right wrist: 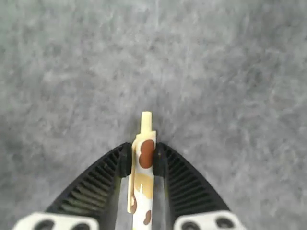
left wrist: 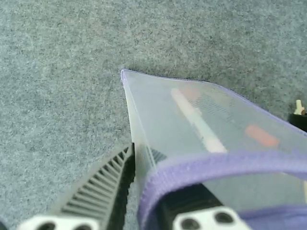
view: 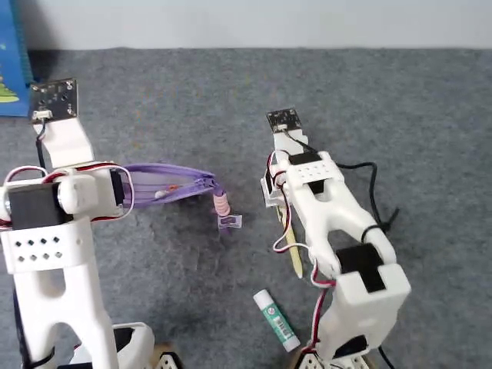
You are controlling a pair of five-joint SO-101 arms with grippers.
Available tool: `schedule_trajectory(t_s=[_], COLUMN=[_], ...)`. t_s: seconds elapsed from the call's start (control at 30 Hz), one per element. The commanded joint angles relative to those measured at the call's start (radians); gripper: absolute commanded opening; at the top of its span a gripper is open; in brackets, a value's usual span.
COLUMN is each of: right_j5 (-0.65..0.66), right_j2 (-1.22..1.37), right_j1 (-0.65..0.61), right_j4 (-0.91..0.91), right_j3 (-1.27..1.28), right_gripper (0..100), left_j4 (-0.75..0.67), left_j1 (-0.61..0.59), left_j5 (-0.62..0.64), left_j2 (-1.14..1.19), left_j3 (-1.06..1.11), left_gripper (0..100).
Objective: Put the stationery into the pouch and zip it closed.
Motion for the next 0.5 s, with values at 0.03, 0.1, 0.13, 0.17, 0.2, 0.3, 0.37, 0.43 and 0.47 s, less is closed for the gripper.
schedule_trajectory(t_s=[0.03, 0.1, 0.13, 0.17, 0.2, 0.3, 0.37, 0.43, 0.47], right_j5=[0.014, 0.015, 0.026, 0.037, 0.04, 0.041, 0.041, 0.037, 0.035], right_j2=[-0.232, -0.334, -0.387, -0.438, -0.493, -0.656, -0.75, -0.831, -0.868], right_j1=[-0.01, -0.012, -0.012, -0.012, -0.013, -0.05, -0.091, -0.139, -0.162], right_j4=[0.137, 0.193, 0.217, 0.239, 0.252, 0.275, 0.278, 0.277, 0.272], right_j3=[-0.038, -0.038, -0.038, -0.038, -0.038, -0.037, -0.037, -0.037, -0.037], right_gripper=[0.8, 0.8, 0.8, 0.8, 0.8, 0.8, 0.8, 0.8, 0.8], left_j4=[-0.026, -0.026, -0.026, -0.026, -0.026, -0.026, -0.026, -0.026, -0.026], left_j1=[-0.003, -0.003, -0.003, -0.003, -0.003, -0.003, -0.003, -0.003, -0.003], left_j5=[-0.008, -0.008, -0.008, -0.008, -0.008, -0.008, -0.008, -0.008, -0.008], left_j2=[-0.009, -0.009, -0.009, -0.009, -0.009, -0.009, -0.009, -0.009, -0.009], left_j3=[-0.004, -0.004, -0.004, -0.004, -0.004, -0.004, -0.004, -0.004, -0.004], left_gripper=[1, 1, 1, 1, 1, 1, 1, 1, 1])
